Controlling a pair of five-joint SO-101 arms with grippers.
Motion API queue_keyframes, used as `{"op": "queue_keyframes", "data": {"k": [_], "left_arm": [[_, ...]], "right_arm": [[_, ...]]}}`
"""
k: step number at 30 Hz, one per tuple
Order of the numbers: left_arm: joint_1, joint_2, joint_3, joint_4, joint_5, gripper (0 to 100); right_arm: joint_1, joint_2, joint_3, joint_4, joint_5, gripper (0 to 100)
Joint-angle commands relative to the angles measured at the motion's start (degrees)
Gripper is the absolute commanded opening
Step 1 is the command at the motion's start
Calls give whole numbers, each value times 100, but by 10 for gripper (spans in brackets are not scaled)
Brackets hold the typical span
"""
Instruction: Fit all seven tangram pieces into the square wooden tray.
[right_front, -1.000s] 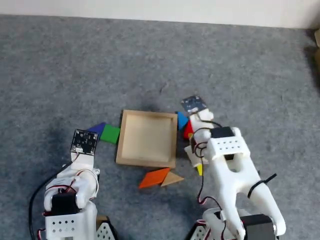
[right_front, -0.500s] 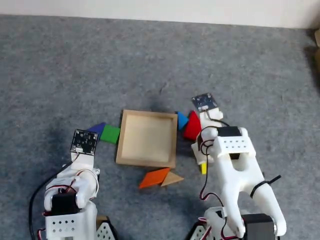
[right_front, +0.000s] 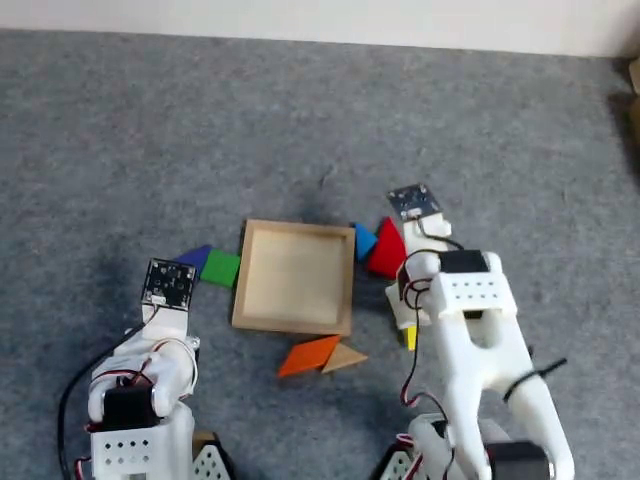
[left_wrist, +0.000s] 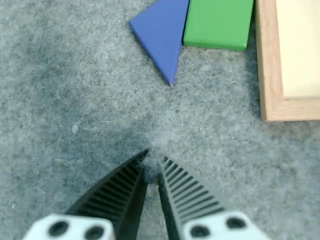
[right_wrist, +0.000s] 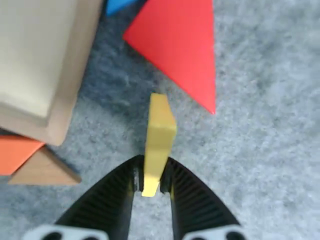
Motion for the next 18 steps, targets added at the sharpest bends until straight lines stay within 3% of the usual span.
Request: {"op": "queue_keyframes", "data": {"k": [1, 11, 18], "left_arm": [[-13, -31, 119, 35, 44, 7], [-22, -31, 119, 35, 44, 7], [-31, -31, 119, 35, 44, 7]], "right_arm": [[-558, -910, -673, 567, -123, 6], [-2053, -989, -1675, 637, -1055, 6], [-2835, 127, -1947, -57, -1266, 6]]}}
